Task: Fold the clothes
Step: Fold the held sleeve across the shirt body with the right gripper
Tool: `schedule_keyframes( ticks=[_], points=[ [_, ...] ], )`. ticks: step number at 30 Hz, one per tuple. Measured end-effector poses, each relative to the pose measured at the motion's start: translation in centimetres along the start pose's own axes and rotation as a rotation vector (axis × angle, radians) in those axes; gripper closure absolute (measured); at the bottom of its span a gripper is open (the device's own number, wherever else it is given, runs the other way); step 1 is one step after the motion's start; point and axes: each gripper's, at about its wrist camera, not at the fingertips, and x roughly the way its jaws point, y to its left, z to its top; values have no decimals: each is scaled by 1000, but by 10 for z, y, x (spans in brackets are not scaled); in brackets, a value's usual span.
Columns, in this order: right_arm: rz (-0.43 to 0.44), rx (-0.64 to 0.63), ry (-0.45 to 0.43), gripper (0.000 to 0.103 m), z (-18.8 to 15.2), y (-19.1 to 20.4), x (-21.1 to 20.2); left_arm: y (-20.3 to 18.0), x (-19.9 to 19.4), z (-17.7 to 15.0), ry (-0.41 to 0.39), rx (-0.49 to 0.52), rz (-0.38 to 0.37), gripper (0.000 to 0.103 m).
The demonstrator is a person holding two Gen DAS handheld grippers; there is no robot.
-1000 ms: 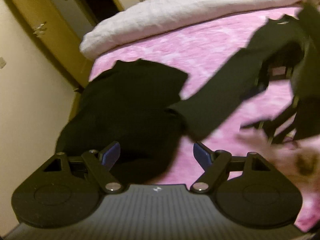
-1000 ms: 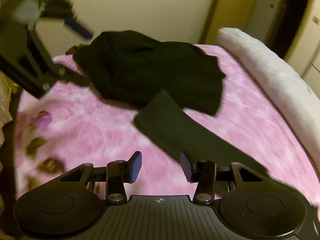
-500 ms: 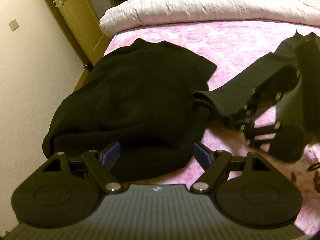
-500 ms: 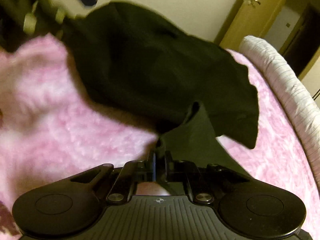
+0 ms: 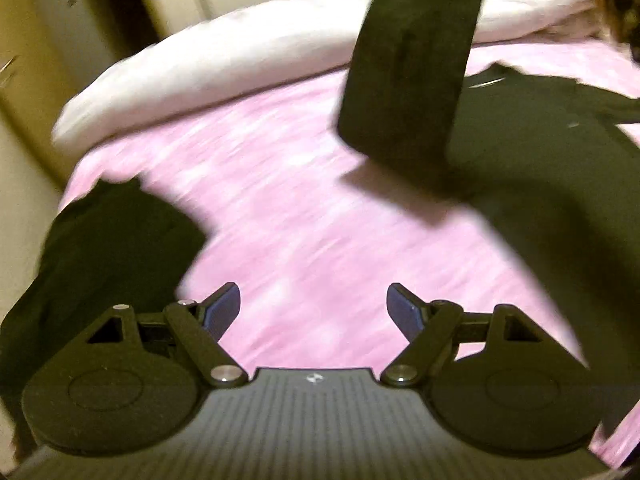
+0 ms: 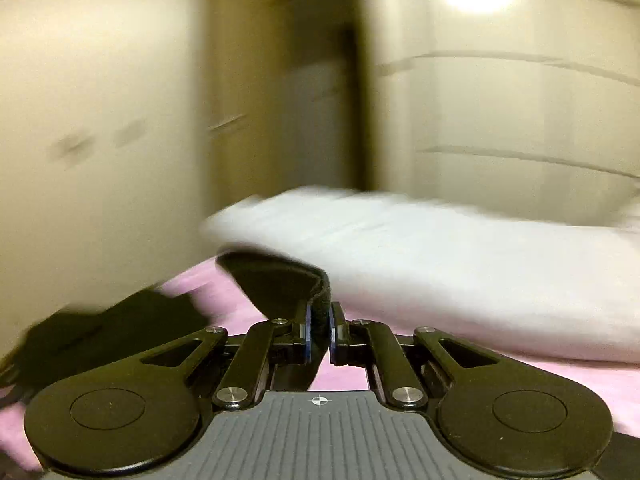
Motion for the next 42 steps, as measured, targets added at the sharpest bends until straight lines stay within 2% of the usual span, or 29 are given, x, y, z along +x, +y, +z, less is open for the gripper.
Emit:
schedule_keyframes(
  ticks=[1,4,6,9,13,18,23,24,27,28,30,32,35,37,39,42],
  points=[
    [-72,63,4,96,-8,-41,-15,-20,6,11,-2,5,-18,26],
    [-216,300,116,96,-62,-150,-35,-80,25,40,2,29,-55,26],
    [-252,388,179,96,-97,-199,-39,-120,41,54,17,65,-57,26],
    [-233,464,258,96,-133,-244,-37,-168,65,66,56,102,-38,26],
    [-155,504,315,96,-154,-274,-28,-203,93,75,110,139,-6,26],
    [-69,495,308,96,-151,-294,-34,-211,132,96,114,163,63,26],
    [-32,517,314,96,-151,-306,-56,-204,188,110,87,116,151,27],
    [-26,518,321,96,-153,-306,-56,-203,199,113,81,107,168,31],
    [-8,511,340,96,-157,-306,-55,-188,211,119,30,14,252,42],
    [-1,508,340,96,-157,-306,-54,-179,210,118,24,-23,301,42],
    [-6,498,326,96,-156,-306,-57,-156,208,108,41,-132,377,32],
    [-28,484,311,96,-158,-306,-61,-145,212,95,73,-196,361,29],
    [-46,531,382,96,-177,-309,-56,-138,215,86,78,-247,341,29],
    [-36,511,415,96,-183,-305,-51,-133,216,85,72,-277,316,29],
    [-29,497,429,96,-183,-301,-49,-133,212,85,56,-233,282,30],
    [-66,502,414,96,-180,-307,-53,-138,200,84,37,-135,205,32]
  ],
)
